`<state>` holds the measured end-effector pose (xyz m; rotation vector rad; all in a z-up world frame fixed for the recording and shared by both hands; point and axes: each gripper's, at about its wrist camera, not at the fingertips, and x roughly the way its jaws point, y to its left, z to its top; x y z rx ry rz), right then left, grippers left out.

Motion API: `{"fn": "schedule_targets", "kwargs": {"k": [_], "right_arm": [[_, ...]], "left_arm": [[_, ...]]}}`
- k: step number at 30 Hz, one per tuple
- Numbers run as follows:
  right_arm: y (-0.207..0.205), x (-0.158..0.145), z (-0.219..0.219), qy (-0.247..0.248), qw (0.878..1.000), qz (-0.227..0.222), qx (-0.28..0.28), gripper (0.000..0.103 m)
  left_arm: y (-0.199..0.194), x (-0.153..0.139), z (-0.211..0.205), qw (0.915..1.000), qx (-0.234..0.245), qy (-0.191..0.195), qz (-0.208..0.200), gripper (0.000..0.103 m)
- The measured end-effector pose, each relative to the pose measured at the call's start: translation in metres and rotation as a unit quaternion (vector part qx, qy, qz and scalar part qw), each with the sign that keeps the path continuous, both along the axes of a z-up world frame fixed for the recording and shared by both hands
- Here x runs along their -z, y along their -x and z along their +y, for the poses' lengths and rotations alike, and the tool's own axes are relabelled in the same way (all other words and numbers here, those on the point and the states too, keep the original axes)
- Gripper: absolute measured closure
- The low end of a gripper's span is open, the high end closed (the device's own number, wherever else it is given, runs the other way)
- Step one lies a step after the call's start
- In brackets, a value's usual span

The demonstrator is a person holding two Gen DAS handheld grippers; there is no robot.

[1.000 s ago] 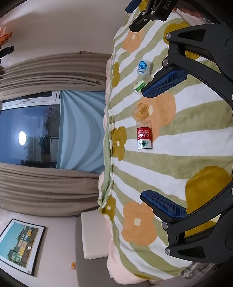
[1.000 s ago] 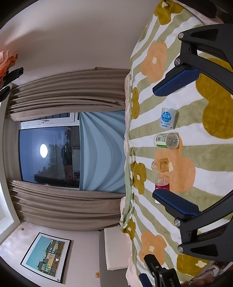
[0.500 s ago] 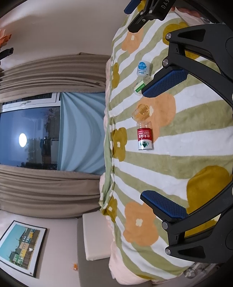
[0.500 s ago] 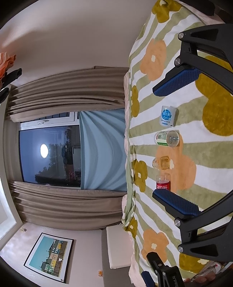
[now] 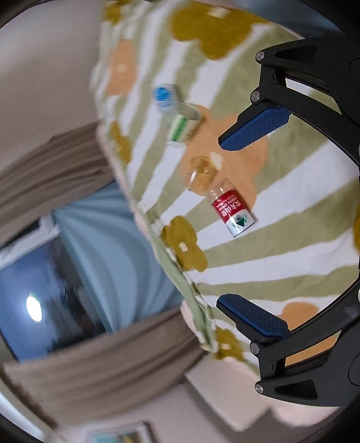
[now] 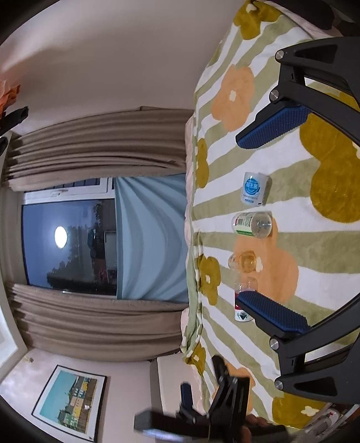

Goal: Flip cup upside down
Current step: 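Reach the left tool down and close it on the red-labelled bottle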

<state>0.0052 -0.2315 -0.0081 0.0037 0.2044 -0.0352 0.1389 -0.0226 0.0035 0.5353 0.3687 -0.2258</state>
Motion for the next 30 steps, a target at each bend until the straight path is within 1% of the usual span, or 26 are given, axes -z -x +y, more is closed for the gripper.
{"fn": "schedule_targets", "kwargs": {"k": [3, 5, 6, 8, 9, 11, 13, 15, 17, 20, 21, 23, 24, 25, 28, 29, 30], "right_arm": [[-0.009, 0.006, -0.006, -0.006, 1.0, 0.016, 0.003, 0.0], [-0.016, 0.011, -0.008, -0.006, 1.0, 0.03, 0.0, 0.0], [-0.021, 0.014, -0.008, -0.002, 0.999, 0.037, -0.001, 0.0], [-0.027, 0.019, -0.007, 0.009, 0.999, 0.048, -0.004, 0.0], [-0.03, 0.023, -0.007, 0.015, 0.998, 0.055, -0.005, 0.0], [-0.037, 0.028, -0.006, 0.022, 0.998, 0.063, -0.005, 0.0], [-0.046, 0.035, -0.009, 0.025, 0.997, 0.071, -0.001, 0.0], [-0.055, 0.042, -0.012, 0.02, 0.997, 0.08, 0.002, 0.0], [-0.062, 0.048, -0.015, 0.013, 0.996, 0.086, 0.003, 0.0], [-0.075, 0.06, -0.021, 0.003, 0.996, 0.094, 0.004, 0.0], [-0.078, 0.063, -0.023, 0.0, 0.995, 0.098, 0.004, 0.0], [-0.083, 0.069, -0.026, -0.006, 0.994, 0.106, 0.003, 0.0], [-0.088, 0.071, -0.026, -0.008, 0.994, 0.111, 0.002, 0.0], [-0.092, 0.074, -0.026, -0.008, 0.993, 0.114, 0.0, 0.0], [-0.101, 0.083, -0.026, -0.009, 0.991, 0.13, -0.001, 0.0], [-0.103, 0.085, -0.025, -0.01, 0.991, 0.134, -0.003, 0.0], [-0.105, 0.088, -0.025, -0.011, 0.991, 0.137, -0.004, 0.0]], "left_arm": [[-0.04, 0.017, -0.01, 0.9981, 0.016, -0.051, 0.03, 0.0], [-0.071, 0.034, -0.016, 0.9951, 0.036, -0.073, 0.056, 0.0], [-0.079, 0.041, -0.017, 0.9938, 0.046, -0.078, 0.064, 0.0], [-0.104, 0.06, -0.019, 0.9889, 0.066, -0.099, 0.089, 0.0], [-0.116, 0.07, -0.02, 0.9857, 0.074, -0.116, 0.097, 0.0], [-0.134, 0.082, -0.02, 0.9807, 0.084, -0.136, 0.113, 0.0], [-0.155, 0.09, -0.019, 0.975, 0.093, -0.147, 0.138, 0.0], [-0.174, 0.096, -0.019, 0.9678, 0.108, -0.164, 0.158, 0.0], [-0.186, 0.103, -0.022, 0.9588, 0.125, -0.192, 0.167, 0.0], [-0.2, 0.118, -0.024, 0.9403, 0.151, -0.232, 0.199, 0.001], [-0.204, 0.125, -0.024, 0.9313, 0.16, -0.251, 0.21, 0.005], [-0.21, 0.135, -0.025, 0.9198, 0.167, -0.272, 0.228, 0.012], [-0.214, 0.139, -0.024, 0.916, 0.167, -0.279, 0.235, 0.013], [-0.217, 0.142, -0.024, 0.914, 0.167, -0.282, 0.239, 0.013], [-0.225, 0.145, -0.022, 0.9118, 0.169, -0.276, 0.253, 0.013], [-0.227, 0.147, -0.021, 0.9108, 0.168, -0.277, 0.256, 0.014], [-0.229, 0.149, -0.021, 0.909, 0.166, -0.282, 0.258, 0.019]]}}
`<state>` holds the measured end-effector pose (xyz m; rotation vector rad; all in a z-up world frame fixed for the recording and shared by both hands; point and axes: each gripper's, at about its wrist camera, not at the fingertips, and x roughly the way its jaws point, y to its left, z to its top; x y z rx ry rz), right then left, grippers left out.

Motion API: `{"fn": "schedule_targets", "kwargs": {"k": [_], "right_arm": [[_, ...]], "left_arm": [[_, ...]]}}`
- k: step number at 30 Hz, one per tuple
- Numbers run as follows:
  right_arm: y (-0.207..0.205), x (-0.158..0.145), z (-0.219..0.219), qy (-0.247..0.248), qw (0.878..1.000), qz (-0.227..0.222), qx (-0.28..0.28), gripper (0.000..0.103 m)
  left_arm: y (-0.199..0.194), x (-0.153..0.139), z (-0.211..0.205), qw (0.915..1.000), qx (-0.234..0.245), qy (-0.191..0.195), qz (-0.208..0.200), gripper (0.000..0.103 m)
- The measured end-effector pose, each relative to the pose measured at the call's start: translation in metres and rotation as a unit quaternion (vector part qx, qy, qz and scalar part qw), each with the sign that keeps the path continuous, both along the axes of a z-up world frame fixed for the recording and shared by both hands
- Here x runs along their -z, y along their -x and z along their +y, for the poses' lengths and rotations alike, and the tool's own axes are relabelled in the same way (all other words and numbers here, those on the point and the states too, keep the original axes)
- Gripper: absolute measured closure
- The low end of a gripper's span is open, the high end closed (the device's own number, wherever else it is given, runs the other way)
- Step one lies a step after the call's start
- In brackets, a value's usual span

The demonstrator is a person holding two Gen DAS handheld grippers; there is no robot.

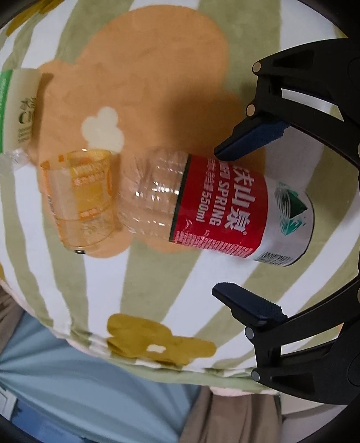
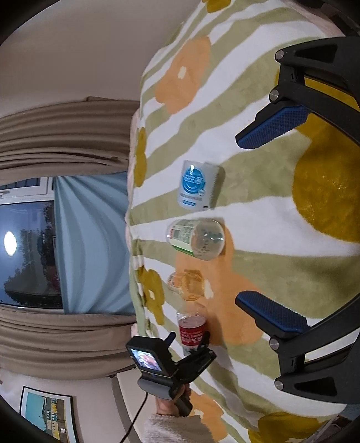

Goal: Flip cup upside down
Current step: 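Reach the left tool down and close it on the red-labelled bottle, then lift the red-labelled bottle off the blanket with the left tool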

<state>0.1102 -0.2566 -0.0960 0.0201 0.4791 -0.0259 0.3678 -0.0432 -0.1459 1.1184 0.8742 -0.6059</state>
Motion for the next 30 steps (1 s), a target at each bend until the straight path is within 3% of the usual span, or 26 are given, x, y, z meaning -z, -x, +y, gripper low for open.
{"fn": "schedule_targets", "kwargs": {"k": [6, 14, 21, 30], "right_arm": [[-0.007, 0.009, 0.005, -0.007, 1.0, 0.014, -0.008, 0.0], [-0.004, 0.008, 0.007, -0.019, 1.0, 0.014, -0.01, 0.0], [0.007, -0.008, 0.008, -0.029, 0.999, -0.007, -0.02, 0.0], [0.04, -0.036, 0.005, -0.039, 0.998, -0.036, -0.039, 0.0]], "left_arm": [[-0.005, 0.01, -0.001, 0.9997, -0.006, -0.019, 0.014, 0.041], [0.017, 0.003, -0.011, 0.9994, 0.025, -0.021, 0.012, 0.044], [0.059, -0.029, -0.033, 0.9979, 0.062, -0.017, 0.007, 0.044], [0.149, -0.061, -0.074, 0.992, 0.1, 0.012, 0.075, 0.044]]}}
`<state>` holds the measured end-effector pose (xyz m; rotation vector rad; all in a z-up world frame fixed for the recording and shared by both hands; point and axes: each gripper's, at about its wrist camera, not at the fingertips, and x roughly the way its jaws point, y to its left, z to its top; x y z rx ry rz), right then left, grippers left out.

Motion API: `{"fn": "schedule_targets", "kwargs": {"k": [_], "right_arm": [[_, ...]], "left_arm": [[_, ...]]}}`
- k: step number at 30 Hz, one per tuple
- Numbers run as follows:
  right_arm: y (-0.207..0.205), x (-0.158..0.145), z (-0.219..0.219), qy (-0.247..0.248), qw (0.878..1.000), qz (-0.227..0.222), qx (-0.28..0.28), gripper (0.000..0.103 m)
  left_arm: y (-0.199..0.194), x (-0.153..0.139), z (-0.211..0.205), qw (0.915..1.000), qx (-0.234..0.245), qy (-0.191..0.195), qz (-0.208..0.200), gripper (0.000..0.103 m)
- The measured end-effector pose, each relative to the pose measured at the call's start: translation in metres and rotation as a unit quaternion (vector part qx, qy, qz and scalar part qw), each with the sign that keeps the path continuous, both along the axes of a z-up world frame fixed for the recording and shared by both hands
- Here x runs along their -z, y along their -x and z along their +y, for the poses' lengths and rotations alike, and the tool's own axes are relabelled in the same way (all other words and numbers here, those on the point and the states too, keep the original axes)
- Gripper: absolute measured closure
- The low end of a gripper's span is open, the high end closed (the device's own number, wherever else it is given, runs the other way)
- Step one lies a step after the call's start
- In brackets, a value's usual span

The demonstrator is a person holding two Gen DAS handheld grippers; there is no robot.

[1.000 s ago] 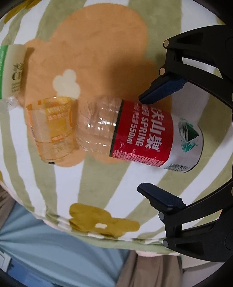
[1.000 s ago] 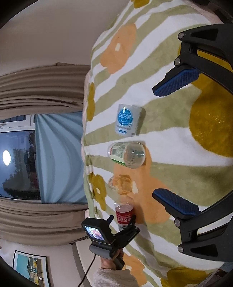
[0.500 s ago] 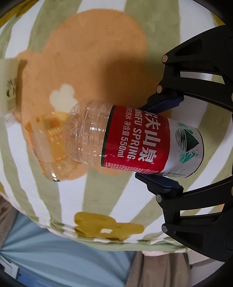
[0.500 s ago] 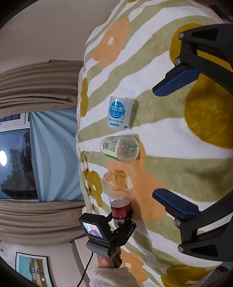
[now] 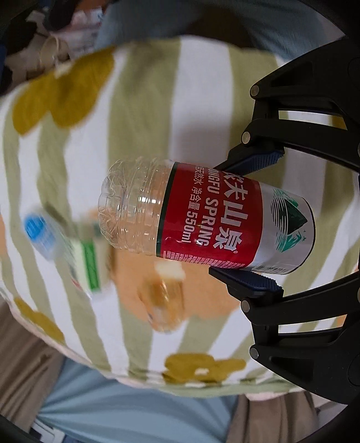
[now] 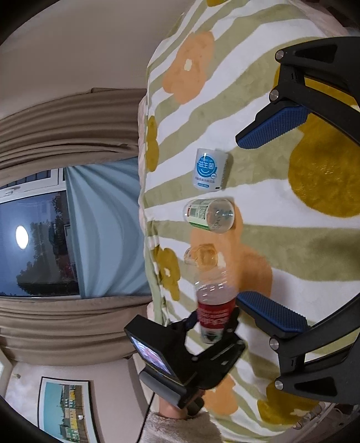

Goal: Flip cup upside down
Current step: 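Lift the red-labelled bottle off the blanket with the left tool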

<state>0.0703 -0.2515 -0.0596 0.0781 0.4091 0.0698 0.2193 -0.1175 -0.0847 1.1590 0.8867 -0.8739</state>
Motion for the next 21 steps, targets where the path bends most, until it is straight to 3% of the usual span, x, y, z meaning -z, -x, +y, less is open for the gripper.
{"fn": "schedule_targets", "kwargs": {"k": [4, 7, 12, 16, 19, 21], "right_arm": [[0.01, -0.004, -0.006, -0.007, 1.0, 0.006, -0.013, 0.0], [0.018, -0.003, -0.008, -0.002, 1.0, 0.013, -0.015, 0.0], [0.029, -0.002, -0.015, 0.005, 1.0, 0.024, -0.018, 0.0], [0.031, 0.003, -0.02, 0.009, 0.999, 0.037, -0.021, 0.0], [0.03, 0.006, -0.021, 0.004, 0.999, 0.046, -0.023, 0.0], [0.029, 0.006, -0.021, -0.002, 0.998, 0.048, -0.026, 0.0]], "left_arm": [[0.025, 0.004, -0.021, 0.9999, -0.009, 0.01, 0.002, 0.044], [0.035, 0.026, -0.036, 0.9994, -0.03, -0.003, 0.017, 0.044], [0.042, 0.055, -0.045, 0.9982, -0.045, -0.024, 0.03, 0.044], [0.039, 0.057, -0.042, 0.9971, -0.067, -0.012, 0.035, 0.043], [0.039, 0.056, -0.041, 0.9964, -0.078, -0.007, 0.033, 0.04], [0.04, 0.055, -0.04, 0.9966, -0.078, -0.007, 0.023, 0.023]]}}
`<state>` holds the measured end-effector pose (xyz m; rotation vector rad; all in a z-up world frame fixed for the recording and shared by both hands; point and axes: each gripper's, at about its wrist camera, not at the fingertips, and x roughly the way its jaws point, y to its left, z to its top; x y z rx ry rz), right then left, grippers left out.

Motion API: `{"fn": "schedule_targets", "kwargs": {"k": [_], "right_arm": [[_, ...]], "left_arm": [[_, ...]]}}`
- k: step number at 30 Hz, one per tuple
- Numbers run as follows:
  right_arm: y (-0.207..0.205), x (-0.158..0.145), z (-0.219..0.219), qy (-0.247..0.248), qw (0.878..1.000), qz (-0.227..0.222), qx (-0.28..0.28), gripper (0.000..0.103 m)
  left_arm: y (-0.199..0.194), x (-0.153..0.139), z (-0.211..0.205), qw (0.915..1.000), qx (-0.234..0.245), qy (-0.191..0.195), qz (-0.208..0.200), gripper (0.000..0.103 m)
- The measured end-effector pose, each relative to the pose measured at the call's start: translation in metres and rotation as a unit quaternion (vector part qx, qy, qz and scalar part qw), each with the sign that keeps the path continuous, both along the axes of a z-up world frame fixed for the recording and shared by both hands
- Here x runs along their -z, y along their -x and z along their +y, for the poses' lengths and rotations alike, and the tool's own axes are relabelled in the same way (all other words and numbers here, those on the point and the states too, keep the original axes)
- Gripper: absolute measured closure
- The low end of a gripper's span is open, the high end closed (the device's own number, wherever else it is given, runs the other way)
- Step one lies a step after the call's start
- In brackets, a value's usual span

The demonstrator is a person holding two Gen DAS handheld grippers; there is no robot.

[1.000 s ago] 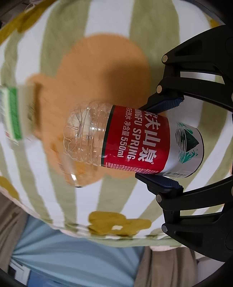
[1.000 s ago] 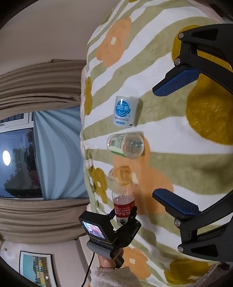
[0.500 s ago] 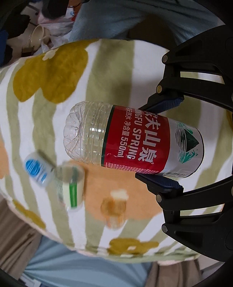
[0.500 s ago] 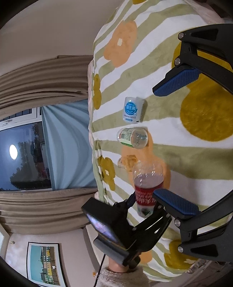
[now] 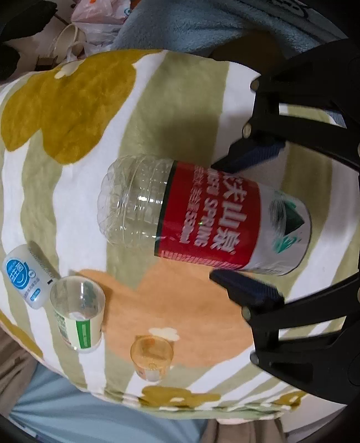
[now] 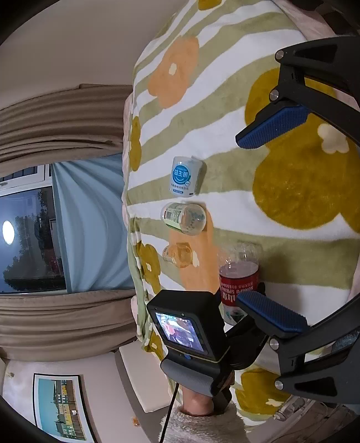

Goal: Flip cup upside down
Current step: 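Lift the red-labelled bottle off the blanket with the left tool, then lower the bottle onto the blanket and open the left tool, then close the right tool around the red-labelled bottle's body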

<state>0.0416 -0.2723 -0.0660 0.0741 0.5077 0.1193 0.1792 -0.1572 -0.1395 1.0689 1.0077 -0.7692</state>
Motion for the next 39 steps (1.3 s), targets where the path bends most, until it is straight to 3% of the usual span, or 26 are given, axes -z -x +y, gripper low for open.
{"fn": "schedule_targets", "kwargs": {"k": [2, 11, 16, 19, 22, 27, 32, 37, 39], "right_arm": [[-0.001, 0.0, 0.002, -0.002, 1.0, 0.001, -0.003, 0.0], [-0.01, -0.002, 0.011, -0.042, 0.998, 0.025, -0.025, 0.0], [-0.033, -0.007, 0.011, -0.142, 0.986, 0.079, -0.028, 0.0], [-0.055, 0.002, 0.015, -0.224, 0.966, 0.129, -0.013, 0.0], [-0.076, 0.018, 0.027, -0.284, 0.945, 0.162, 0.011, 0.0], [-0.117, 0.046, 0.05, -0.39, 0.895, 0.206, 0.066, 0.0], [-0.152, 0.062, 0.061, -0.423, 0.867, 0.229, 0.127, 0.002], [-0.166, 0.089, 0.053, -0.456, 0.829, 0.258, 0.196, 0.017], [-0.165, 0.093, 0.049, -0.457, 0.827, 0.255, 0.206, 0.022]], "left_arm": [[0.003, -0.003, 0.001, 0.9999, 0.003, 0.007, -0.008, 0.01], [0.02, -0.035, 0.023, 0.9971, -0.036, 0.063, -0.02, 0.009], [0.035, -0.058, 0.054, 0.9899, -0.075, 0.119, -0.02, 0.009], [0.045, -0.065, 0.081, 0.9831, -0.093, 0.157, -0.013, 0.009], [0.056, -0.066, 0.102, 0.9806, -0.094, 0.17, -0.028, 0.009], [0.064, -0.067, 0.133, 0.9767, -0.1, 0.187, -0.033, 0.009], [0.064, -0.07, 0.156, 0.9705, -0.108, 0.213, -0.036, 0.009], [0.056, -0.07, 0.17, 0.963, -0.119, 0.241, -0.022, 0.009], [0.052, -0.067, 0.174, 0.9605, -0.125, 0.248, -0.015, 0.009]]}}
